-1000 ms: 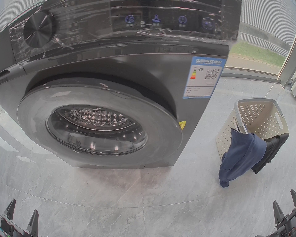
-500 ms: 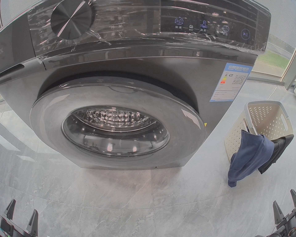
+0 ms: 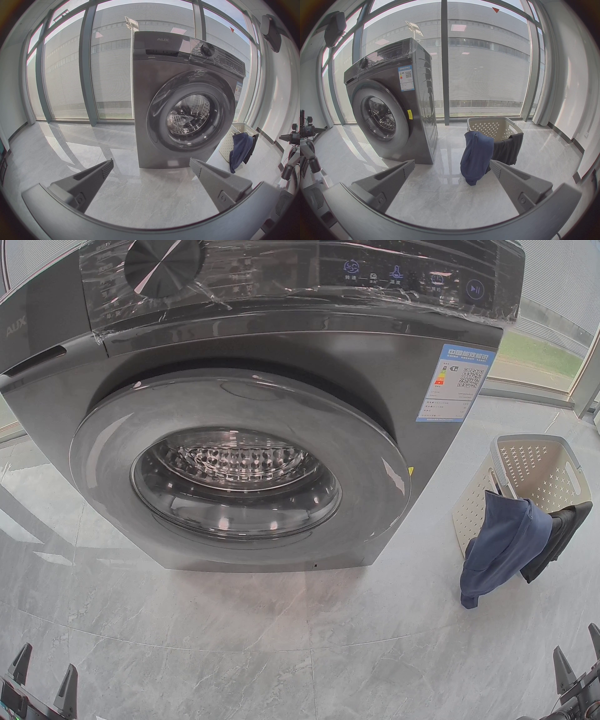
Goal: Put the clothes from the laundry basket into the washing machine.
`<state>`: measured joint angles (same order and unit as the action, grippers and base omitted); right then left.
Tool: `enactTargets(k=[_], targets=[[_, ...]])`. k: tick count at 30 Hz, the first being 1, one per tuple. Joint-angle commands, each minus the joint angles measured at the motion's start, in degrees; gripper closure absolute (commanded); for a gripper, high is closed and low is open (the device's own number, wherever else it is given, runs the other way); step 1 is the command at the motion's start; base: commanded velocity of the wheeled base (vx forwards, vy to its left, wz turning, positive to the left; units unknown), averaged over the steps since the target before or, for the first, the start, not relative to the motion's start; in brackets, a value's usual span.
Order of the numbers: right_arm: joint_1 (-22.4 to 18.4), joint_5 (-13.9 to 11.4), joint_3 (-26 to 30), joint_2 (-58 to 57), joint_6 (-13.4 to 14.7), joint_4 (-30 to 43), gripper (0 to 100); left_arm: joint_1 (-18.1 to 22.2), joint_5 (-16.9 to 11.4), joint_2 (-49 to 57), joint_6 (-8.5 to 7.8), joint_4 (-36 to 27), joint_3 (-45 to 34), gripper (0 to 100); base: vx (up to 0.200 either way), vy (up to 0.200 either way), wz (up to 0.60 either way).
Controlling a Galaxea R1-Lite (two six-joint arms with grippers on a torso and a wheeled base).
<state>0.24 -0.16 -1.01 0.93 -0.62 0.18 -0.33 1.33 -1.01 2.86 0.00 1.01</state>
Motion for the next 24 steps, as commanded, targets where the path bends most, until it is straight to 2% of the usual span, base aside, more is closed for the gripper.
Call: enactTargets(k=[1,11,24], targets=[[0.0,0.0,0.9,-0.9,0.0,0.0,0,0.0,0.0,0.7,0.04,0.0,-0.9,0,0.000,0.000,0.00],[0.0,0.0,0.9,-0.9,0.0,0.0,0,0.0,0.0,0.7,0.21,0.0,-0.9,0,0.000,0.180,0.00],[0.0,0.0,0.8,-0.9,-0.1,0.0,0,0.0,0.0,0.7,0.21,0.0,-0.9,0,0.000,0.000,0.00]])
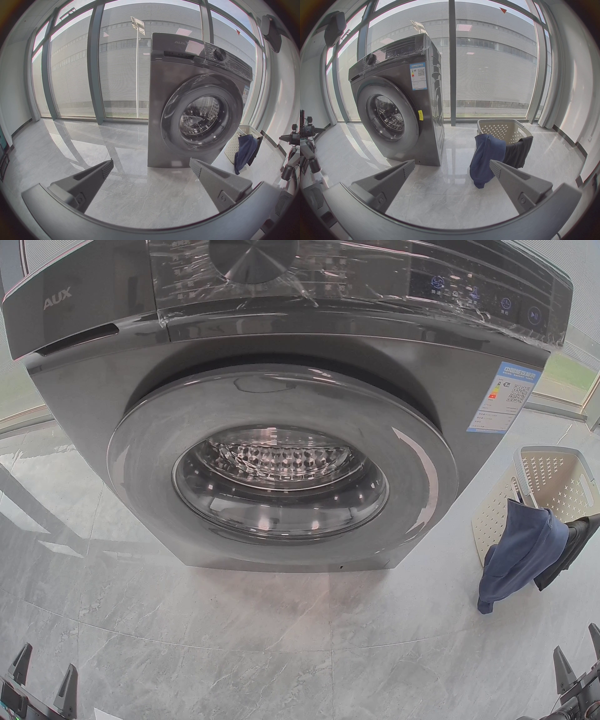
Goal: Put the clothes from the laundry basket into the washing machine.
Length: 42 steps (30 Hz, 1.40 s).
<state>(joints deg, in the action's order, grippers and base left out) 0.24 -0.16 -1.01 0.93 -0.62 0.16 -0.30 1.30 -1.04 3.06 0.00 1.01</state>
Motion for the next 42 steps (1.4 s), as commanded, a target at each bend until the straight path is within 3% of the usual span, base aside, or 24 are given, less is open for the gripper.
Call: enactTargets(k=[1,29,42], targets=[[0.0,0.0,0.8,-0.9,0.0,0.0,0,0.0,0.0,0.7,0.02,0.0,-0.9,0,0.000,0.000,0.60],[0.0,0.0,0.9,-0.9,0.0,0.0,0,0.0,0.0,0.7,0.02,0.0,-0.9,0,0.000,0.021,0.04],[0.0,0.0,0.9,-0.9,-0.1,0.0,0,0.0,0.0,0.7,-0.07,0.0,-0.9,0,0.000,0.185,0.00]])
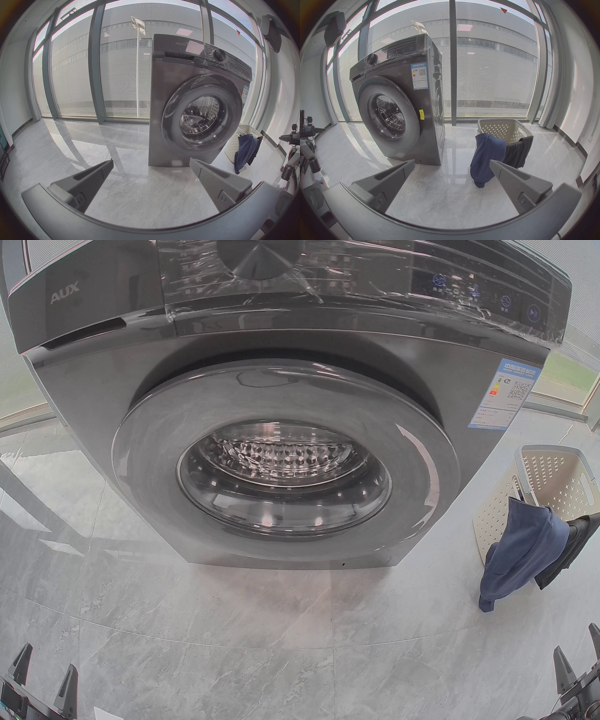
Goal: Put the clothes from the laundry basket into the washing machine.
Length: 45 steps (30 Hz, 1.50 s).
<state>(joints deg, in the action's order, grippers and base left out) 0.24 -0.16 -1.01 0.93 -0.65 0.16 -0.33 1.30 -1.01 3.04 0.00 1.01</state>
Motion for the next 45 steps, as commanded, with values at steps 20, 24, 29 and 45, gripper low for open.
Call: enactTargets(k=[20,24,29,45], targets=[[-0.1,0.2,0.9,-0.9,0.1,0.0,0,0.0,0.0,0.7,-0.14,0.0,-0.9,0,0.060,0.000,0.00],[0.0,0.2,0.9,-0.9,0.1,0.0,0,0.0,0.0,0.7,-0.14,0.0,-0.9,0,0.000,0.000,0.00],[0.4,-0.3,-8.4,1.3,4.8,-4.1,0,0.0,0.0,0.7,-0.14,0.0,-0.9,0,0.000,0.000,0.00],[11.4,-10.3,-5.5,43.0,3.6,-19.8,0,0.0,0.0,0.7,-0.14,0.0,-0.9,0,0.000,0.000,0.00]])
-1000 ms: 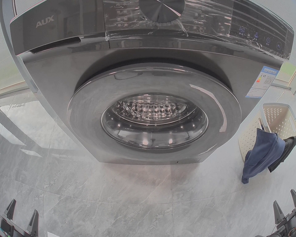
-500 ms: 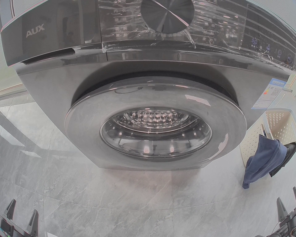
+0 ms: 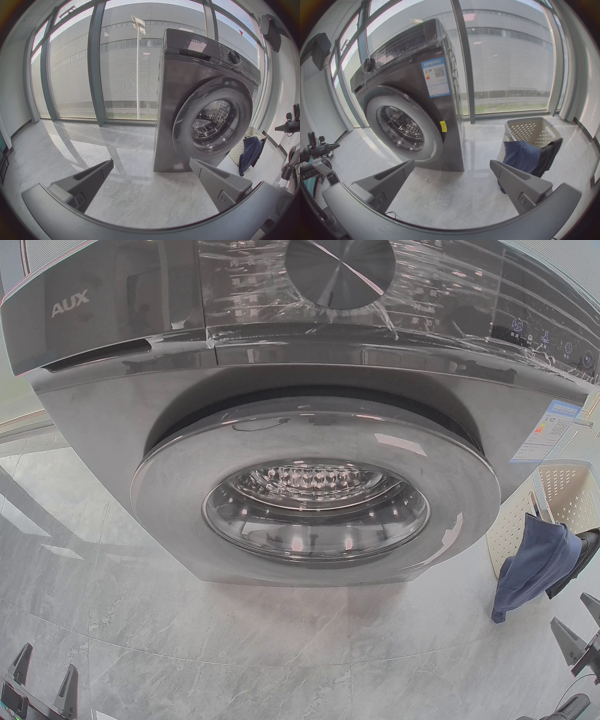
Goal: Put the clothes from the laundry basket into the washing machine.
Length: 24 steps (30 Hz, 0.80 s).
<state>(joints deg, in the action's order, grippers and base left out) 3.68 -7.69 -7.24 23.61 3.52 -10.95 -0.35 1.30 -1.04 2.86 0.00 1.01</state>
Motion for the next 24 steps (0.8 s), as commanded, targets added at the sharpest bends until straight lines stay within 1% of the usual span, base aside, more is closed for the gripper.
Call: enactTargets(k=[1,2,3,4,5,7,10,14,18,20,23,24], targets=[[8.5,-2.7,0.6,21.2,-0.4,-9.3,0,0.0,0.0,0.7,0.04,0.0,-0.9,0,0.000,0.000,0.00],[11.0,-2.6,0.0,26.5,-0.1,-12.8,0,0.0,0.0,0.7,0.04,0.0,-0.9,0,0.000,0.000,0.00],[11.7,-2.5,-0.4,29.1,0.0,-14.8,0,0.0,0.0,0.7,0.04,0.0,-0.9,0,0.000,0.000,0.00],[12.1,-2.5,-0.9,31.7,0.0,-17.2,0,0.0,0.0,0.7,0.04,0.0,-0.9,0,0.000,0.000,0.00],[12.1,-2.5,-1.1,32.7,0.0,-18.0,0,0.0,0.0,0.7,0.04,0.0,-0.9,0,0.000,0.000,0.00],[12.3,-2.1,-2.3,40.2,-0.1,-25.5,0,0.0,0.0,0.7,0.04,0.0,-0.9,0,0.000,0.000,0.00],[12.7,0.2,-2.7,44.7,-0.3,-30.7,0,0.0,0.0,0.7,0.12,0.0,-0.9,0,0.000,0.000,0.00],[14.0,1.0,-4.6,47.8,-0.1,-32.1,0,0.0,0.0,0.7,0.12,0.0,-0.9,0,0.000,0.000,0.00],[14.3,1.0,-5.9,48.4,-0.3,-31.8,0,0.0,0.0,0.7,0.12,0.0,-0.9,0,0.000,0.000,0.00],[15.1,1.0,-6.1,48.5,-0.3,-32.0,0,0.0,0.0,0.7,0.04,0.0,-0.9,0,0.000,0.000,0.00],[15.7,1.0,-7.1,48.8,-0.3,-32.0,0,0.0,0.0,0.7,0.04,0.0,-0.9,0,0.200,0.000,0.00],[15.7,1.0,-7.3,49.1,-0.3,-32.1,0,0.0,0.0,0.7,0.04,0.0,-0.9,0,0.000,0.000,0.00]])
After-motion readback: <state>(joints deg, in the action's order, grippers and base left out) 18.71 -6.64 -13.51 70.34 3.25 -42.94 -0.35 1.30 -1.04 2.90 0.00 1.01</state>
